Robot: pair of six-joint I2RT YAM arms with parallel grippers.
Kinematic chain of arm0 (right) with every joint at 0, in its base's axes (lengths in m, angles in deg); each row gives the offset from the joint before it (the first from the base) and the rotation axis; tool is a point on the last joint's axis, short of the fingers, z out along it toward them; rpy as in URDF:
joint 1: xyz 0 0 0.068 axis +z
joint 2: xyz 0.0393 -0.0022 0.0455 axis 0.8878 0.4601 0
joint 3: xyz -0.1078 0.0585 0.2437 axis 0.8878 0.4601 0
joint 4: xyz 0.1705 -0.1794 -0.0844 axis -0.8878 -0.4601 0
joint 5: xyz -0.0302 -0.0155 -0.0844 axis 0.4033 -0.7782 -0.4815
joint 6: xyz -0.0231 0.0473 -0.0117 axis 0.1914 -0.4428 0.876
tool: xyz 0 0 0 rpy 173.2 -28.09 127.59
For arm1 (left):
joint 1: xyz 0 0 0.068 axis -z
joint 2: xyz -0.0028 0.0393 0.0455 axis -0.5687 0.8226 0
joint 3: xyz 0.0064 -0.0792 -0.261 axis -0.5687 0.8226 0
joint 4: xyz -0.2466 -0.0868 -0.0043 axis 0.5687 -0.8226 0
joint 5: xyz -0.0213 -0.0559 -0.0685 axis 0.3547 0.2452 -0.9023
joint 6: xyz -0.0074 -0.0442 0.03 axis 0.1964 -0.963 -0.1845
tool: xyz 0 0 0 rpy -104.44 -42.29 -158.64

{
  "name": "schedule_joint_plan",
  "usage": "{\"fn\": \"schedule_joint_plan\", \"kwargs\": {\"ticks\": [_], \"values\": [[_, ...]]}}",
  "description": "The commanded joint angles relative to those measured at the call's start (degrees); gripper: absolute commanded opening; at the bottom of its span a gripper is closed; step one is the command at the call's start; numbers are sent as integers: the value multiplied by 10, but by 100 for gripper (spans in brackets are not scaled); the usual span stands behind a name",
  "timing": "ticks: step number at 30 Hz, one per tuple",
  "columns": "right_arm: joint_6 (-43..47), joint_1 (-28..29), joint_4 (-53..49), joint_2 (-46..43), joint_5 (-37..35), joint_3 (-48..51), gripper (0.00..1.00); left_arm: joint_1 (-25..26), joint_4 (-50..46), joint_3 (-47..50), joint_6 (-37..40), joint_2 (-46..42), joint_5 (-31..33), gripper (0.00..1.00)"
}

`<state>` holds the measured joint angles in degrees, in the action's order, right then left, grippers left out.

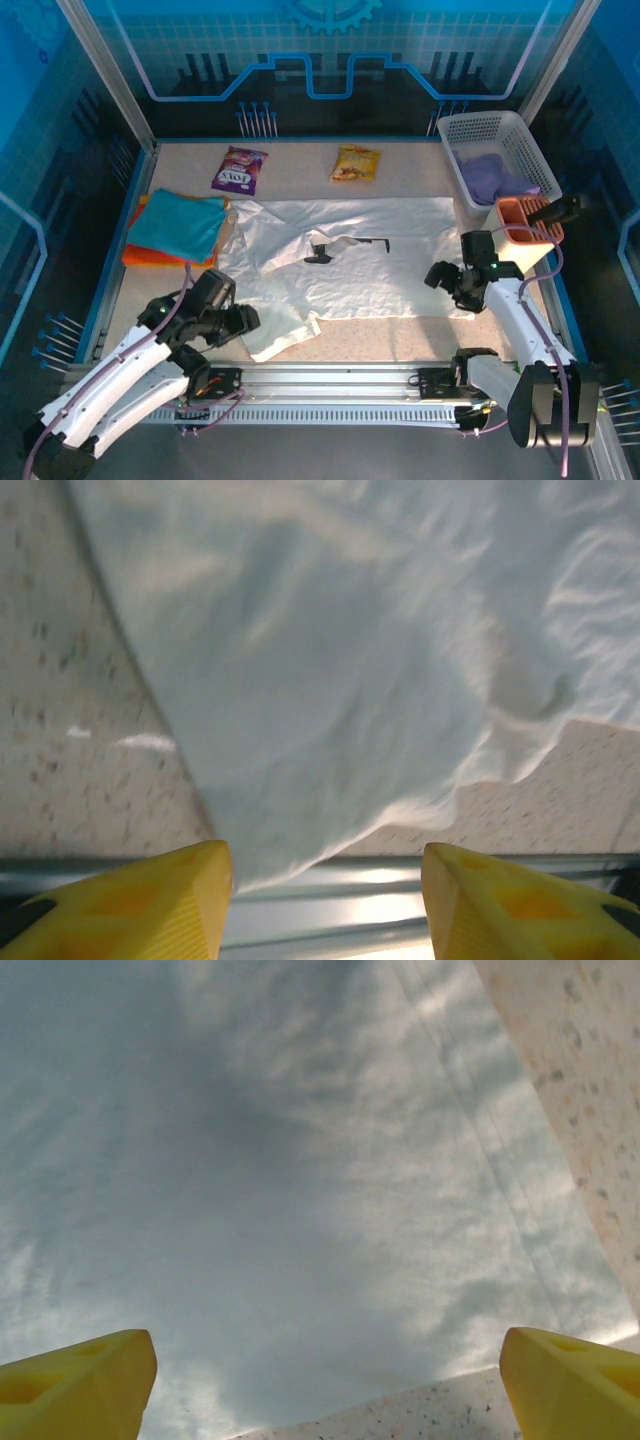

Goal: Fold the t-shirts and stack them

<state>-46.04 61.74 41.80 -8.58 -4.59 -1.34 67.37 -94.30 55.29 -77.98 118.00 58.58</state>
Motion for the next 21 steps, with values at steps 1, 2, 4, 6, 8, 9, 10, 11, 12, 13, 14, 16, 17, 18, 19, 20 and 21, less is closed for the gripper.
{"fn": "schedule_joint_plan", "kwargs": {"ticks": [1, 2, 4, 6, 8, 9, 10, 11, 12, 13, 14, 16, 17, 18, 19, 20, 21], "values": [[-47, -26, -19, -6, -3, 17, 88, 46, -32, 26, -102, -20, 1, 53], [-50, -36, -20, -7, 8, 22, 87, 63, -30, 34, -119, -21, 2, 53], [-57, -48, -20, -12, 11, 34, 87, 100, -22, 46, -149, -21, 12, 53], [-63, -57, -24, -19, 5, 46, 86, 133, -10, 59, -182, -19, 18, 53], [-71, -75, -29, -29, 5, 60, 84, 170, 11, 75, -218, -14, 25, 53], [-73, -87, -26, -36, 12, 70, 84, 188, 21, 83, -234, -11, 27, 53], [-73, -105, -18, -43, 27, 80, 83, 206, 34, 92, -252, -8, 30, 53], [-73, -120, -12, -48, 41, 88, 82, 225, 48, 99, -270, -1, 34, 53], [-71, -129, -6, -52, 49, 92, 82, 240, 58, 102, -282, 3, 40, 53], [-71, -137, -2, -50, 52, 94, 81, 253, 71, 105, -295, 11, 47, 53], [-69, -140, 4, -46, 54, 96, 80, 261, 85, 108, -303, 19, 52, 53], [-67, -143, 18, -28, 57, 100, 79, 267, 115, 115, -307, 37, 54, 53], [-65, -143, 26, -17, 60, 103, 78, 267, 131, 116, -308, 49, 55, 53], [-63, -144, 34, -5, 62, 105, 78, 268, 140, 117, -308, 57, 57, 53], [-61, -144, 40, 7, 64, 107, 77, 268, 151, 119, -309, 65, 60, 53], [-60, -145, 47, 17, 66, 110, 76, 267, 162, 120, -309, 71, 62, 53], [-59, -145, 54, 23, 68, 112, 74, 268, 170, 121, -310, 76, 62, 53]]}}
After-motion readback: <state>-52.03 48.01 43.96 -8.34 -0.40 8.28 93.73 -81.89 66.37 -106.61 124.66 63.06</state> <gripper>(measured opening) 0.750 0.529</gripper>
